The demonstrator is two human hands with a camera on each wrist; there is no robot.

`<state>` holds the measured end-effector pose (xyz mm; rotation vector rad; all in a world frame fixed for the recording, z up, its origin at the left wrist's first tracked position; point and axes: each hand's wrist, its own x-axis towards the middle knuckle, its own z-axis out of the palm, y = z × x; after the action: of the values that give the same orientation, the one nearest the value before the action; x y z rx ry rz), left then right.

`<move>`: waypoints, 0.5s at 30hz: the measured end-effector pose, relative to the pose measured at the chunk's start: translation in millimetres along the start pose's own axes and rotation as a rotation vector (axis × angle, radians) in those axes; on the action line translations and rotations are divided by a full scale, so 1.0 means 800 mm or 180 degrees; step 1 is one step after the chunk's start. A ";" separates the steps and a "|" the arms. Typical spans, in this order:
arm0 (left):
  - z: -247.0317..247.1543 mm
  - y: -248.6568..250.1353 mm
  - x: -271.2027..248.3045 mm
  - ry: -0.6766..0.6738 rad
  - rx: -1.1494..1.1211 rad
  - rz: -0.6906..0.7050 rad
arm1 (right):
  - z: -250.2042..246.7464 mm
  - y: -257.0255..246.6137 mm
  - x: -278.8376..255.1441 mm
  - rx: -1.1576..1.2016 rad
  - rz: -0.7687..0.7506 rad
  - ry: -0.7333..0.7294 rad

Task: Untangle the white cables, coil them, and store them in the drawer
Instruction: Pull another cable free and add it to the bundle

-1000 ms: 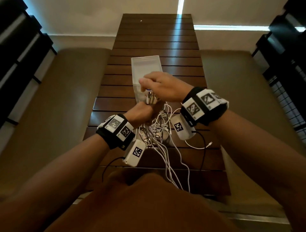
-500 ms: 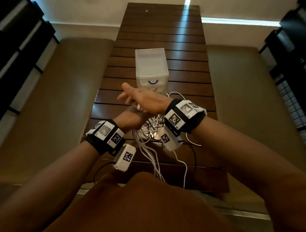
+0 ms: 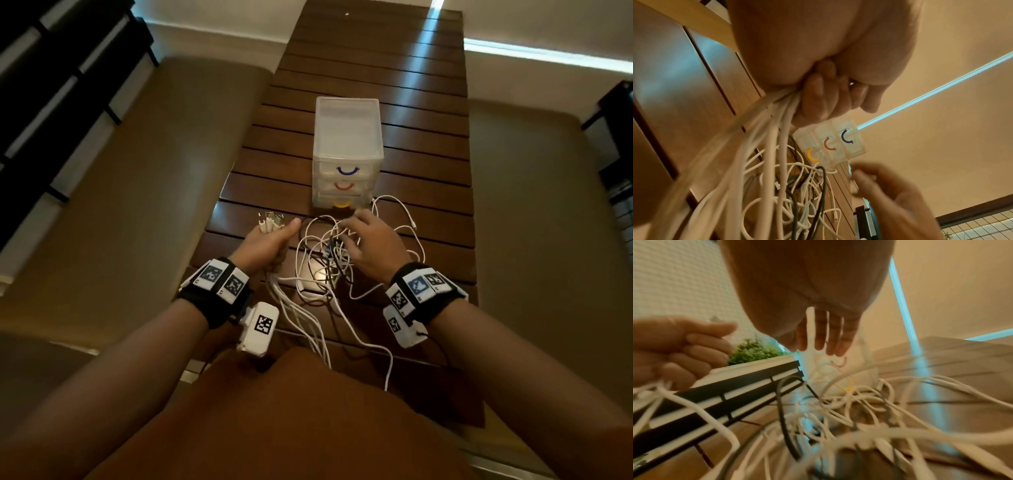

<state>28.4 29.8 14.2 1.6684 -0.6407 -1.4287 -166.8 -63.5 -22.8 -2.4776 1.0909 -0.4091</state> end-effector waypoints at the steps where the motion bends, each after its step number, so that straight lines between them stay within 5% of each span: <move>1: 0.003 -0.001 0.003 0.0039 0.0008 -0.0021 | 0.003 -0.011 0.010 0.0053 -0.0358 0.0033; 3: 0.008 -0.001 0.008 0.0093 -0.0028 -0.0061 | 0.010 -0.024 0.028 -0.0098 -0.0720 -0.0369; 6: 0.008 0.000 0.013 0.0115 -0.0109 -0.0055 | 0.024 -0.013 0.043 -0.0863 -0.0518 -0.1064; 15: -0.002 -0.016 0.027 0.0293 -0.0182 -0.0199 | 0.057 0.017 0.057 -0.1465 -0.0298 -0.1486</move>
<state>33.3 19.4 -8.0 1.7115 -0.4958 -1.3924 -126.6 -95.1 -64.2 -2.8105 0.9483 0.4318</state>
